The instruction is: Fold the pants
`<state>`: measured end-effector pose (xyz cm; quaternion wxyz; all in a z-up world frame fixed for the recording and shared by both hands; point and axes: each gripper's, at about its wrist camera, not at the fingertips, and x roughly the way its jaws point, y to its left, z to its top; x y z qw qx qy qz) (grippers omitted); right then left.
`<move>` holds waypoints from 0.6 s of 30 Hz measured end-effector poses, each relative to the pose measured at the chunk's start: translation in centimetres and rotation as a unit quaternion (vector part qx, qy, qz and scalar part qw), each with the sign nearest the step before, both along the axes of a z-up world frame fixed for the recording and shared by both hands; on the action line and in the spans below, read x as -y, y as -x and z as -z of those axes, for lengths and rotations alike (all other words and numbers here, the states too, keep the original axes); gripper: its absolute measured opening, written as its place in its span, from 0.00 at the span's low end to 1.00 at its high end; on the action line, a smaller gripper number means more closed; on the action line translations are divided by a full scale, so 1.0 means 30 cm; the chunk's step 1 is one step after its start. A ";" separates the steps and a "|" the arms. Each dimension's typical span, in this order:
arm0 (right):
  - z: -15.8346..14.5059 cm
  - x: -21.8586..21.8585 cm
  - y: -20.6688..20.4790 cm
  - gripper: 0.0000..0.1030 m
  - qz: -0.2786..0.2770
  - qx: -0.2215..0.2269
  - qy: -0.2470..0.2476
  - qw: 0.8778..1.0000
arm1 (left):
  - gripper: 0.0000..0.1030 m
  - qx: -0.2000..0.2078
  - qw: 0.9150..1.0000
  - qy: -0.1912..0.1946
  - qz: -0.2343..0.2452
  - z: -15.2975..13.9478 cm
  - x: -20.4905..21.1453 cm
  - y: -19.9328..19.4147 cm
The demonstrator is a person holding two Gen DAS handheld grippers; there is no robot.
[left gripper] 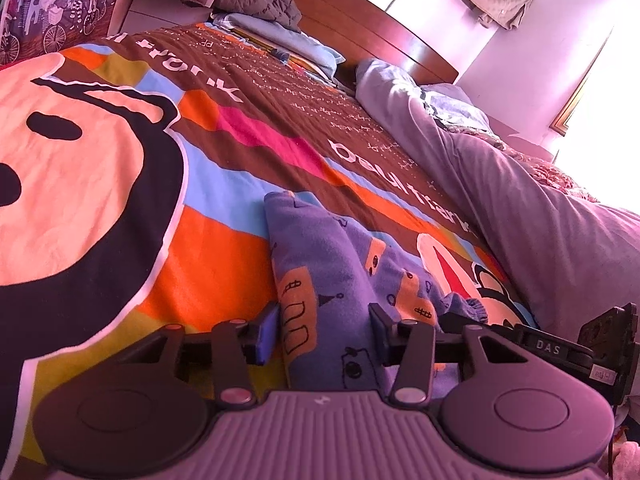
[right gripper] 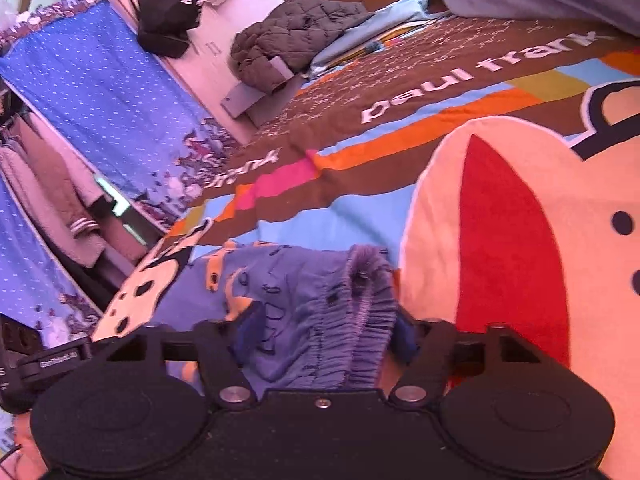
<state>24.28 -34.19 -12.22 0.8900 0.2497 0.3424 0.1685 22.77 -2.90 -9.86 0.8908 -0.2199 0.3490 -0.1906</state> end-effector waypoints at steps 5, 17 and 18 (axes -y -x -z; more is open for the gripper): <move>0.011 0.007 -0.004 0.44 0.013 -0.009 0.001 1.000 | 0.43 -0.001 1.000 0.000 -0.002 -0.001 0.002 -0.001; -0.001 -0.014 0.011 0.37 0.013 0.002 0.021 1.000 | 0.30 -0.046 0.998 0.040 -0.017 -0.008 -0.039 -0.010; -0.002 -0.015 0.013 0.36 0.016 0.000 0.017 1.000 | 0.28 -0.066 0.995 0.068 -0.023 -0.003 -0.061 -0.019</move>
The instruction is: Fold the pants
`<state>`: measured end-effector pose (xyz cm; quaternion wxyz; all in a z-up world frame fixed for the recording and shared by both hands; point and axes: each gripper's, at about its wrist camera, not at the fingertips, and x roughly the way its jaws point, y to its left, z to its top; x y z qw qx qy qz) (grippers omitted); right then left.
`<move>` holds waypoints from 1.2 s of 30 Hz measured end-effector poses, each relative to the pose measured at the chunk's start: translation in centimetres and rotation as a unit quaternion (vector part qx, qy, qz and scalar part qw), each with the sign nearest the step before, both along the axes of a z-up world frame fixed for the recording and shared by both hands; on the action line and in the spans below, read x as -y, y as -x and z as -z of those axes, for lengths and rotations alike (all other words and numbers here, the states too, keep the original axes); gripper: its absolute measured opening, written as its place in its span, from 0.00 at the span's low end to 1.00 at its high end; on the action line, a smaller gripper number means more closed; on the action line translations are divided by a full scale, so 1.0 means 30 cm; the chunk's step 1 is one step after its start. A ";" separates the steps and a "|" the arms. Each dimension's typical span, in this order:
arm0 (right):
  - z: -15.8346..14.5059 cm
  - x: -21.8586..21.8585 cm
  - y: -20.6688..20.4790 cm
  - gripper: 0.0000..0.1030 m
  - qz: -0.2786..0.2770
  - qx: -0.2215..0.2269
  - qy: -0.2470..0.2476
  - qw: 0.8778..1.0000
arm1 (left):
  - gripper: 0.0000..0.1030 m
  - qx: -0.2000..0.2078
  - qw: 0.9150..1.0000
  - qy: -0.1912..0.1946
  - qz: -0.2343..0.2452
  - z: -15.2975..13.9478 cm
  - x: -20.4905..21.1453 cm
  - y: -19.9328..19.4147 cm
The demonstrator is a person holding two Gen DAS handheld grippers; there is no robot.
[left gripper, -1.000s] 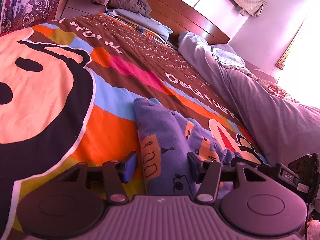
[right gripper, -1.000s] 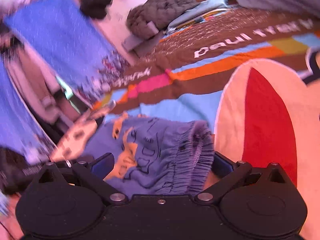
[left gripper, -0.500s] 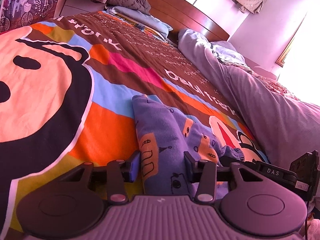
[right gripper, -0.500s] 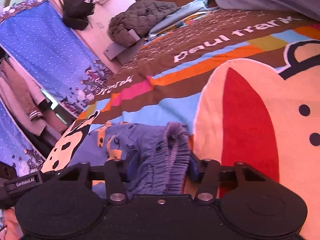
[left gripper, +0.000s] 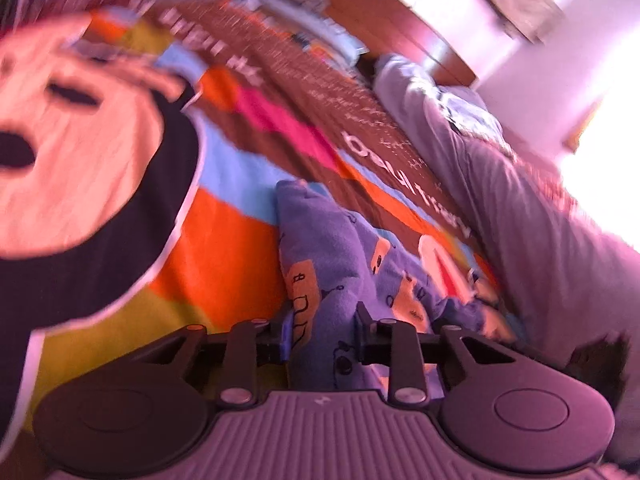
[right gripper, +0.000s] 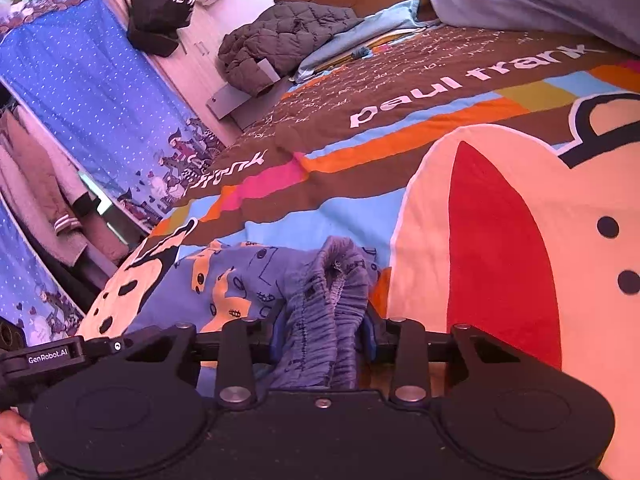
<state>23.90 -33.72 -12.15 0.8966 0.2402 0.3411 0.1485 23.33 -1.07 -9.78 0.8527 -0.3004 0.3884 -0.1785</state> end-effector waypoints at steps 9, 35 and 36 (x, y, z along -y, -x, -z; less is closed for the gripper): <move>-0.095 -0.072 0.054 0.28 -0.005 0.029 0.008 1.000 | 0.21 -0.002 1.000 -0.017 -0.023 -0.060 -0.020 0.074; -0.248 -0.646 -0.015 0.26 -0.096 0.083 0.048 0.991 | 0.21 -0.028 0.989 -0.057 -0.135 -0.199 -0.487 0.071; -0.235 -0.664 -0.026 0.26 -0.096 0.077 0.050 0.991 | 0.21 -0.036 0.989 -0.058 -0.132 -0.182 -0.500 0.063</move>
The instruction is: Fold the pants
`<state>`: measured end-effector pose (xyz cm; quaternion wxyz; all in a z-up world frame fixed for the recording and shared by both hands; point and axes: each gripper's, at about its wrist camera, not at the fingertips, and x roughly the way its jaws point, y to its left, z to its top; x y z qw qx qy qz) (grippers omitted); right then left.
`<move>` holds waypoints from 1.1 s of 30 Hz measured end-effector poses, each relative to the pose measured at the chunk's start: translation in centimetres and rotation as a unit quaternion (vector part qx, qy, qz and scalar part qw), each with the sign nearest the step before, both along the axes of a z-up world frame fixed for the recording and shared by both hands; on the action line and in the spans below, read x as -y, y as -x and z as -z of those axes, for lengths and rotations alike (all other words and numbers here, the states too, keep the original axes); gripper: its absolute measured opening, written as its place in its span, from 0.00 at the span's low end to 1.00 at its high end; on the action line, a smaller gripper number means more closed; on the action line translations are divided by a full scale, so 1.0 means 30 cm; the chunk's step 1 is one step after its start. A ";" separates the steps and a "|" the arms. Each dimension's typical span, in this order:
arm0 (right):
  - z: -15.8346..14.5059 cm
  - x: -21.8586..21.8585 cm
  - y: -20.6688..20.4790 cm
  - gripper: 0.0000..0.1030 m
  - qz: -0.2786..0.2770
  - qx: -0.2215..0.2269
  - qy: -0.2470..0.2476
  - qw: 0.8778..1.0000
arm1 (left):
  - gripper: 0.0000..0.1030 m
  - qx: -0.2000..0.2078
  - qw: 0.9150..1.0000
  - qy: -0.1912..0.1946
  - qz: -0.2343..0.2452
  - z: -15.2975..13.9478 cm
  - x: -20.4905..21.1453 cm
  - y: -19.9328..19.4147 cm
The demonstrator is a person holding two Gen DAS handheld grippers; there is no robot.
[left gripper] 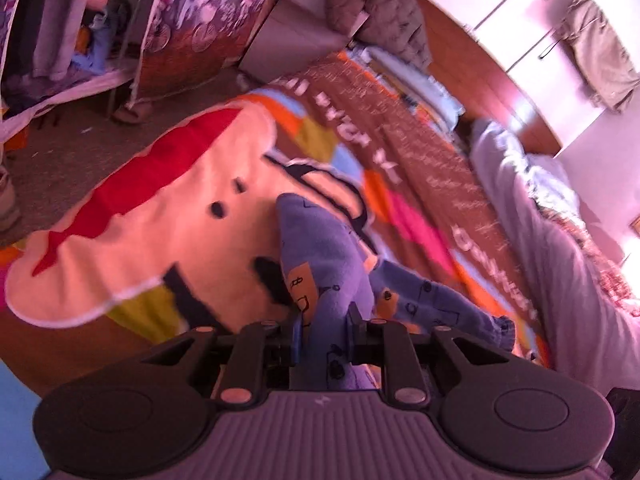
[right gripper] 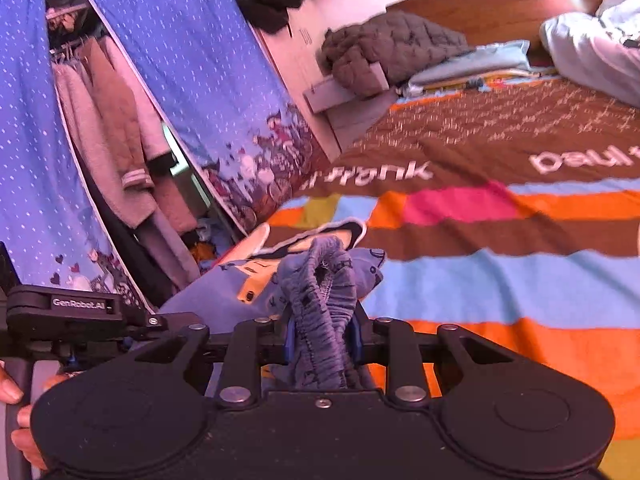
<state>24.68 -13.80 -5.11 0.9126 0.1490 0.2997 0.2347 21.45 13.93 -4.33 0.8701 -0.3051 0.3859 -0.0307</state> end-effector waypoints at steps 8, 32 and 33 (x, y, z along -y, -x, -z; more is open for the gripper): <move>0.093 -0.012 -0.044 0.28 0.032 -0.037 0.006 0.999 | 0.22 -0.007 1.000 0.015 0.004 0.089 -0.042 0.010; -0.010 -0.030 0.084 0.92 0.112 -0.016 0.096 0.989 | 0.73 0.009 0.999 -0.036 -0.023 -0.033 -0.005 0.075; -0.023 -0.024 0.108 0.96 0.118 -0.014 0.089 0.989 | 0.82 0.020 0.998 -0.048 -0.025 -0.052 0.007 0.093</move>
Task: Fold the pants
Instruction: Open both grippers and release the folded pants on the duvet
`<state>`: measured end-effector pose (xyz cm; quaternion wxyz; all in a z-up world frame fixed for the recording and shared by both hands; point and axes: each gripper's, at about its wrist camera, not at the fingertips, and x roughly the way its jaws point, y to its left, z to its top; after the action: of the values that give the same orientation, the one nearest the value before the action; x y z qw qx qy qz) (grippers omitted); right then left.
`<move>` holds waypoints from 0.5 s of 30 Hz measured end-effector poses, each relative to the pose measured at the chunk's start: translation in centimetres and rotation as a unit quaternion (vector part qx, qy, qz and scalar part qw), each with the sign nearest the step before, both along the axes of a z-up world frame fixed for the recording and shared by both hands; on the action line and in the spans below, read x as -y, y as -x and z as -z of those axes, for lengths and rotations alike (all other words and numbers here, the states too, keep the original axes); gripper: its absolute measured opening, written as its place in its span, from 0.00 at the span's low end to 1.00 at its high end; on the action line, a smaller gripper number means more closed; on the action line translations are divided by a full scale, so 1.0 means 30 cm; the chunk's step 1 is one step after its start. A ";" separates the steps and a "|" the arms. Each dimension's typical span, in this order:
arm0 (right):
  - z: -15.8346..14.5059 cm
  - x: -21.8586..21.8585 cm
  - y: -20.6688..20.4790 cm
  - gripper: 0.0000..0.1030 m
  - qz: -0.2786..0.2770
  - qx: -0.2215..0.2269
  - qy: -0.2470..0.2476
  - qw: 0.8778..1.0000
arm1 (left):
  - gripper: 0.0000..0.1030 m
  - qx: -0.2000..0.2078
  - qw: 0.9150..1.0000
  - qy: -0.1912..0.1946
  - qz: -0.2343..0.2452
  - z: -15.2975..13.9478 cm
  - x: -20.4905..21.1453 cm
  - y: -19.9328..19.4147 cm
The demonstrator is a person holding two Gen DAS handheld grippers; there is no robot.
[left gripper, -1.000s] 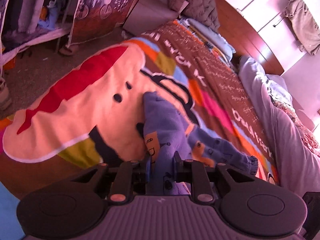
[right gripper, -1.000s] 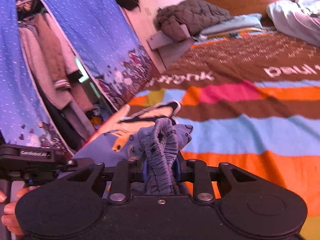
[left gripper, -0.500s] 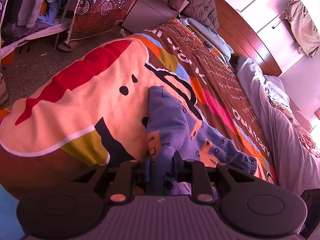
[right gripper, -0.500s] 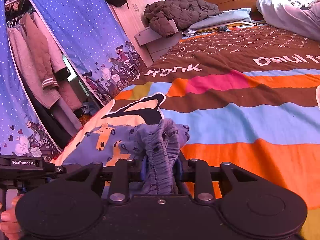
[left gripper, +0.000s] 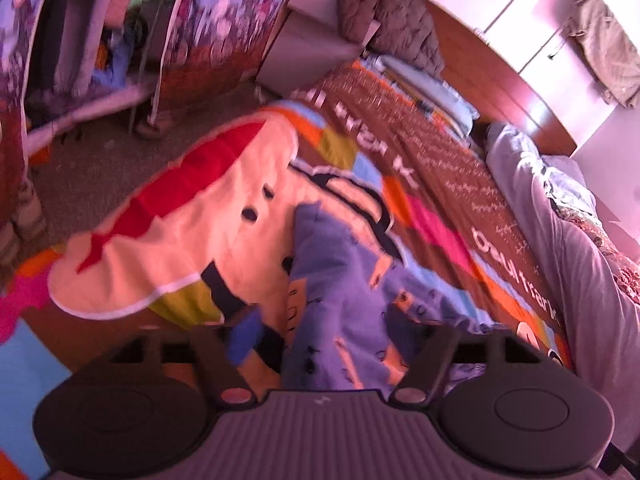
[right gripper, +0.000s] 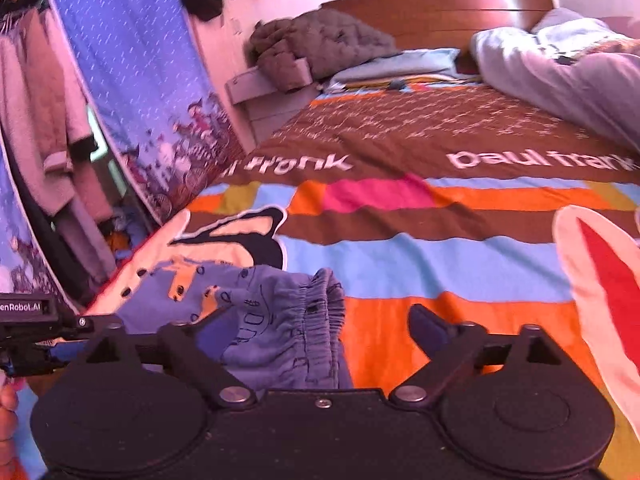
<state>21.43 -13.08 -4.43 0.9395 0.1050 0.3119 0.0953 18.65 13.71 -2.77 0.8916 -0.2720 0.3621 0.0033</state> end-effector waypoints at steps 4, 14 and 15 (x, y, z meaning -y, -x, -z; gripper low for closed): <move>-0.054 0.025 0.124 0.99 0.015 0.029 -0.015 0.999 | 0.90 0.051 0.997 -0.054 -0.001 -0.039 0.067 0.125; -0.115 0.085 0.403 0.99 0.047 0.076 -0.024 0.996 | 1.00 0.071 0.988 -0.137 0.017 -0.055 0.195 0.429; -0.119 0.089 0.422 0.99 0.046 0.081 -0.022 0.995 | 1.00 0.071 0.986 -0.147 0.016 -0.056 0.207 0.451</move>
<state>8.76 -15.74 -0.86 0.9624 0.1316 0.2278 0.0669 5.11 7.50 -1.09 0.9453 -0.1318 0.2976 0.0225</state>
